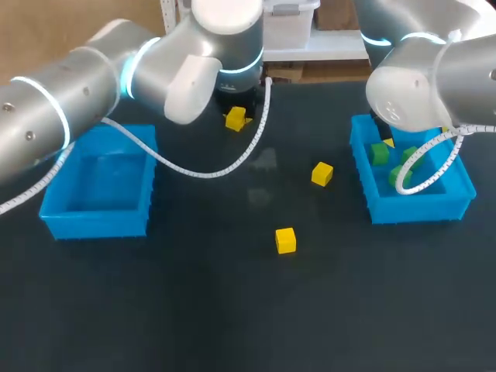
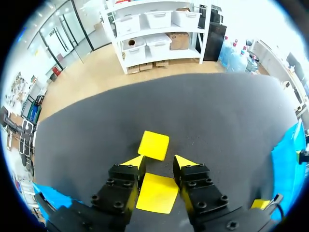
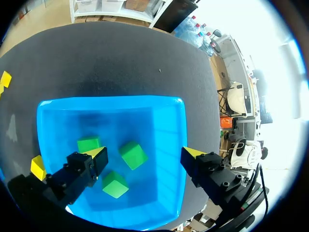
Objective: Put the green cubes in the right bin and the yellow cubes in the left bin.
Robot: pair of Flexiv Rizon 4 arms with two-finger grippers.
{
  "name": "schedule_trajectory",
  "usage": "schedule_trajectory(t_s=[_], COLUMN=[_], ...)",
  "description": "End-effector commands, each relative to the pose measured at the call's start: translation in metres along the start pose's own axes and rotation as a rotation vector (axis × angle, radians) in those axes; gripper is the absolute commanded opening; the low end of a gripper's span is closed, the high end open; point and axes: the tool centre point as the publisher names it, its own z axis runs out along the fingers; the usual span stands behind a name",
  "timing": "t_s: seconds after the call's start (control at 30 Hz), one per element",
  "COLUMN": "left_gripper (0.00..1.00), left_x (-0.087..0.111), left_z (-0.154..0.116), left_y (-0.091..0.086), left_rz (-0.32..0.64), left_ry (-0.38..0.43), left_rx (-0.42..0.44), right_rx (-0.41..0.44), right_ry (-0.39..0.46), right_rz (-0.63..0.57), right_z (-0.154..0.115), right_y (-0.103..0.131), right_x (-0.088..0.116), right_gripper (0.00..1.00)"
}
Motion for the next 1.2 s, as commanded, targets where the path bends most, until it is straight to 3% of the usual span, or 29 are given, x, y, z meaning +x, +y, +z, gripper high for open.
schedule_trajectory(t_s=[0.03, 0.5, 0.77, 1.2], left_gripper=[0.00, 0.00, 0.00, 0.00], left_x=[0.010, 0.030, 0.060, 0.120], left_z=[-0.024, -0.084, -0.112, -0.124], left_y=[0.012, 0.056, 0.082, 0.137], left_rz=[-0.004, -0.062, -0.134, -0.289], left_ry=[-0.025, -0.063, -0.074, -0.026], left_rx=[-0.005, -0.047, -0.086, -0.172], right_rx=[-0.002, -0.002, -0.002, -0.002], right_ry=[-0.003, -0.003, -0.003, -0.003], right_rz=[0.000, 0.000, 0.000, 0.000], right_z=[0.000, 0.000, 0.000, 0.000], right_y=[-0.001, -0.001, -0.001, -0.001], right_x=[0.002, 0.002, 0.002, 0.002], right_gripper=[1.00, 1.00, 1.00, 1.00])
